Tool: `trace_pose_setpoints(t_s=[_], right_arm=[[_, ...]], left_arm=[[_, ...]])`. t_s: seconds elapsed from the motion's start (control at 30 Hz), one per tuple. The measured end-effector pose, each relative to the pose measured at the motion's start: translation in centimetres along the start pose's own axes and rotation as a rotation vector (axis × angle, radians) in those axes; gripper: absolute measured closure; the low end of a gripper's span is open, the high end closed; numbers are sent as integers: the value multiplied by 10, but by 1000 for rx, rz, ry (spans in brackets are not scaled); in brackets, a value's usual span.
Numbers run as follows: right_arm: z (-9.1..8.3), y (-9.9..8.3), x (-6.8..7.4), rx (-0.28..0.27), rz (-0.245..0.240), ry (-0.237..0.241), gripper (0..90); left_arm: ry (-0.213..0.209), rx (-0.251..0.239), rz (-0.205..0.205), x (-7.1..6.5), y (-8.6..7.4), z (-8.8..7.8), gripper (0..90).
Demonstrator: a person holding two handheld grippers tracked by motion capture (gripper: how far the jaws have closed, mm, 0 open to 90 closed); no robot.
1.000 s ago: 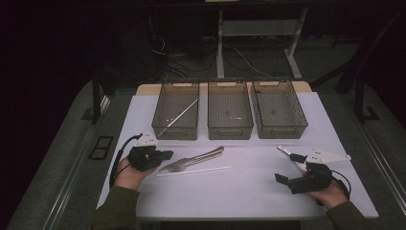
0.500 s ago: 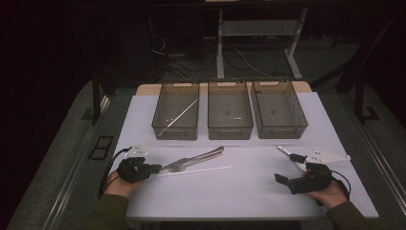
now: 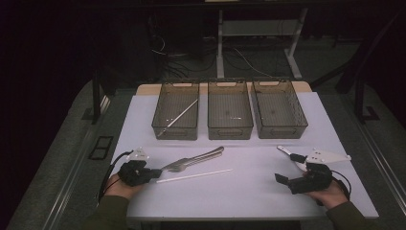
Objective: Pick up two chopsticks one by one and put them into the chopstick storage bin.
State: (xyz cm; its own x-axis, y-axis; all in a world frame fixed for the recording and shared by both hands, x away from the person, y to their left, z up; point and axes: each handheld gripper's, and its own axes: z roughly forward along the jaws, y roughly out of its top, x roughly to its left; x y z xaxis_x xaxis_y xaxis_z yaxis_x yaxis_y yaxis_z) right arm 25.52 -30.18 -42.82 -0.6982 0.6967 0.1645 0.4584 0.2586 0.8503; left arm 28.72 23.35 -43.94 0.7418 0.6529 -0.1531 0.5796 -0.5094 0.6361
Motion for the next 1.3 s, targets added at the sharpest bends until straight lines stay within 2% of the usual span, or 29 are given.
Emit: trace_pose_setpoints(t_s=[0.23,0.27,0.37,0.43,0.53,0.63,0.77,0.87,1.03,1.13,1.3], right_arm=[[0,0,0,2,-2,0,6],[0,0,0,3,0,-1,6],[0,0,0,3,0,0,6],[0,0,0,4,-1,0,6],[1,0,0,4,1,-1,6],[1,0,0,6,2,-1,6],[1,0,1,6,3,-2,6],[1,0,1,3,1,-3,6],[1,0,0,4,1,-1,6],[0,0,0,2,2,-1,6],[1,0,0,3,2,0,6]], left_arm=[[-9,-8,-7,-6,-5,-3,890],[-9,0,4,-6,-6,-4,889],[-1,-18,2,-6,-5,-6,889],[-2,-36,12,-7,-3,-8,848],[-15,-71,44,-15,6,-11,799],[-26,-95,49,-22,12,-11,749],[-71,-139,71,-35,26,-9,707],[-95,-149,110,-45,38,-5,662],[-131,-137,159,-53,54,8,610],[-160,-112,189,-56,61,19,598],[-182,-63,245,-59,60,34,619]])
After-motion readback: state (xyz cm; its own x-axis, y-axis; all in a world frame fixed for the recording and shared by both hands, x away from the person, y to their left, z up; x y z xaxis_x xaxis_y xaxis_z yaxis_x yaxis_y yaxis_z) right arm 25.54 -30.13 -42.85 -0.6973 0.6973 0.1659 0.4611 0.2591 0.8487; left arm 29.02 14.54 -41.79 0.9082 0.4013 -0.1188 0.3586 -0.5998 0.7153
